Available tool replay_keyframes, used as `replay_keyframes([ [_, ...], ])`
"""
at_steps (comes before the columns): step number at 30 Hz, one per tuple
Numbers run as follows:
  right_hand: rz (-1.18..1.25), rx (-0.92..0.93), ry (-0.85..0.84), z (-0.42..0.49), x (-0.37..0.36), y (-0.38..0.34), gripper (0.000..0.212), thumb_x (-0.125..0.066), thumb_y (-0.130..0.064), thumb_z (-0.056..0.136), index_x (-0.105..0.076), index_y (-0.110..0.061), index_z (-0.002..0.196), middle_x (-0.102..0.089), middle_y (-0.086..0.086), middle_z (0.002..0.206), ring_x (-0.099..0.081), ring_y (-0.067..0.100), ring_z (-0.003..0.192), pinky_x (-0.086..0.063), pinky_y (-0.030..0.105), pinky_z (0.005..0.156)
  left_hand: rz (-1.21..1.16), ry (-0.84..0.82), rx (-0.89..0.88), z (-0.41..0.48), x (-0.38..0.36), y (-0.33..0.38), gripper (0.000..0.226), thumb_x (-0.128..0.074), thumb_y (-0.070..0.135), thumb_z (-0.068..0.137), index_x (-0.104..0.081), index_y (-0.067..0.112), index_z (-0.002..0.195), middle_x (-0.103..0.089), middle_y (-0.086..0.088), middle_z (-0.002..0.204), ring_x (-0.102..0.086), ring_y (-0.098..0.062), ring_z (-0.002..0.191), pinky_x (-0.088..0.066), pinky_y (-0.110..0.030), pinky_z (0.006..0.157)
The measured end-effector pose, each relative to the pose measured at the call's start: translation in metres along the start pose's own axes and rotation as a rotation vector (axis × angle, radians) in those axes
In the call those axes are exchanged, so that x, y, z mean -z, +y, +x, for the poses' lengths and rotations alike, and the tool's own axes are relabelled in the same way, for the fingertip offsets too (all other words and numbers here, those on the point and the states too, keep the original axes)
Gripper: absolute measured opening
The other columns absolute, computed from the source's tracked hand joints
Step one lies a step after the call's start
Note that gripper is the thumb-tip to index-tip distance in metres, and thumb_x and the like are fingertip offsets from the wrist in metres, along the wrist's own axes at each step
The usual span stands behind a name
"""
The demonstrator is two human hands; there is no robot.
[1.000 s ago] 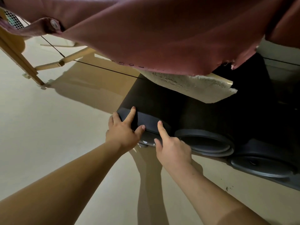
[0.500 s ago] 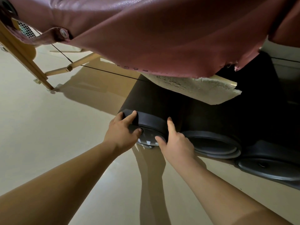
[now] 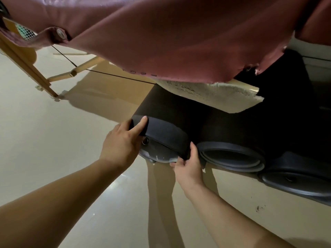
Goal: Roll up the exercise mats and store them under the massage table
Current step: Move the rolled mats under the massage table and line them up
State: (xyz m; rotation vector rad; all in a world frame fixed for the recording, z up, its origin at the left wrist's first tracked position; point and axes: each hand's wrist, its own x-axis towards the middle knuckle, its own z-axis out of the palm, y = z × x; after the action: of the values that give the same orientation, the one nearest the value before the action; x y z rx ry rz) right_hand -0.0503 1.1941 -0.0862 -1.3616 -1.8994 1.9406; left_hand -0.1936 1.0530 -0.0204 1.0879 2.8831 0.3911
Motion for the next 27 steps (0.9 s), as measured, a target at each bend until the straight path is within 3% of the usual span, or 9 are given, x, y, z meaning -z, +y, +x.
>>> replay_keyframes([
  [4, 0.259, -0.287, 0.016, 0.008, -0.004, 0.007, 0.057, -0.055, -0.017, 0.107, -0.038, -0.045, 0.153, -0.060, 0.000, 0.144, -0.068, 0.027, 0.123, -0.053, 0.054, 0.107, 0.155, 0.045, -0.104, -0.001, -0.001, 0.014, 0.055, -0.047, 0.033, 0.105, -0.044, 0.025, 0.159, -0.049, -0.027, 0.154, -0.050, -0.053, 0.137, -0.052, -0.058, 0.102],
  [6, 0.332, -0.385, 0.035, 0.012, -0.006, 0.013, 0.022, -0.060, -0.030, 0.105, -0.057, -0.023, 0.125, -0.068, 0.012, 0.135, -0.070, 0.031, 0.116, -0.053, 0.052, 0.107, 0.173, 0.029, -0.131, 0.001, -0.003, 0.021, 0.057, -0.053, 0.031, 0.104, -0.043, 0.024, 0.160, -0.041, -0.028, 0.160, -0.040, -0.052, 0.146, -0.048, -0.060, 0.109],
  [7, 0.350, -0.421, 0.060, 0.012, -0.006, 0.014, 0.012, -0.059, -0.034, 0.105, -0.059, -0.023, 0.110, -0.071, 0.014, 0.130, -0.070, 0.032, 0.111, -0.052, 0.050, 0.106, 0.158, 0.005, -0.126, 0.000, -0.005, 0.026, 0.061, -0.059, 0.029, 0.102, -0.041, 0.025, 0.160, -0.037, -0.027, 0.163, -0.035, -0.050, 0.150, -0.045, -0.060, 0.113],
  [12, 0.314, -0.496, 0.086, 0.006, 0.003, 0.001, 0.026, -0.054, -0.034, 0.108, -0.056, -0.017, 0.127, -0.072, 0.010, 0.115, -0.069, 0.029, 0.100, -0.056, 0.053, 0.102, 0.101, -0.064, -0.042, -0.006, -0.024, 0.046, 0.059, -0.046, 0.038, 0.109, -0.028, 0.034, 0.165, -0.017, -0.016, 0.173, -0.011, -0.041, 0.160, -0.023, -0.059, 0.126],
  [17, 0.181, -0.534, -0.031, 0.000, 0.018, -0.008, 0.027, -0.052, -0.032, 0.110, -0.057, -0.013, 0.128, -0.075, 0.009, 0.108, -0.074, 0.027, 0.092, -0.062, 0.041, 0.066, 0.118, -0.184, 0.015, -0.012, -0.033, 0.046, 0.072, -0.040, 0.065, 0.103, -0.013, 0.042, 0.166, 0.006, -0.007, 0.176, 0.013, -0.033, 0.161, 0.003, -0.057, 0.130],
  [20, 0.124, -0.470, 0.074, -0.006, 0.030, -0.018, 0.010, -0.059, -0.010, 0.103, -0.060, -0.013, 0.113, -0.069, 0.022, 0.116, -0.069, 0.040, 0.112, -0.061, 0.052, 0.090, 0.116, -0.249, 0.055, -0.009, -0.035, 0.044, 0.082, -0.029, 0.080, 0.096, -0.008, 0.044, 0.166, 0.011, -0.005, 0.176, 0.021, -0.031, 0.160, 0.008, -0.056, 0.129],
  [22, 0.127, -0.390, 0.175, -0.013, 0.031, -0.017, 0.024, -0.058, -0.003, 0.096, -0.060, -0.003, 0.120, -0.070, 0.024, 0.113, -0.068, 0.044, 0.110, -0.057, 0.055, 0.100, 0.109, -0.267, 0.058, -0.008, -0.035, 0.041, 0.087, -0.022, 0.086, 0.089, -0.010, 0.046, 0.166, 0.009, -0.004, 0.176, 0.020, -0.029, 0.160, 0.006, -0.056, 0.129],
  [24, 0.105, -0.287, 0.176, -0.030, 0.025, -0.026, 0.044, -0.064, -0.014, 0.094, -0.057, -0.015, 0.138, -0.071, 0.010, 0.109, -0.067, 0.028, 0.096, -0.057, 0.041, 0.086, 0.083, -0.263, 0.058, -0.008, -0.032, 0.038, 0.087, -0.019, 0.085, 0.086, -0.014, 0.048, 0.165, 0.006, -0.002, 0.176, 0.017, -0.028, 0.161, 0.004, -0.056, 0.129],
  [27, 0.183, -0.345, 0.139, -0.035, 0.012, -0.043, 0.074, -0.076, -0.038, 0.090, -0.038, -0.027, 0.153, -0.056, 0.007, 0.142, -0.059, 0.031, 0.120, -0.054, 0.039, 0.091, 0.027, -0.234, 0.046, -0.005, -0.024, 0.032, 0.074, -0.037, 0.074, 0.091, -0.027, 0.051, 0.160, -0.003, 0.001, 0.175, 0.008, -0.027, 0.161, -0.003, -0.058, 0.128],
])
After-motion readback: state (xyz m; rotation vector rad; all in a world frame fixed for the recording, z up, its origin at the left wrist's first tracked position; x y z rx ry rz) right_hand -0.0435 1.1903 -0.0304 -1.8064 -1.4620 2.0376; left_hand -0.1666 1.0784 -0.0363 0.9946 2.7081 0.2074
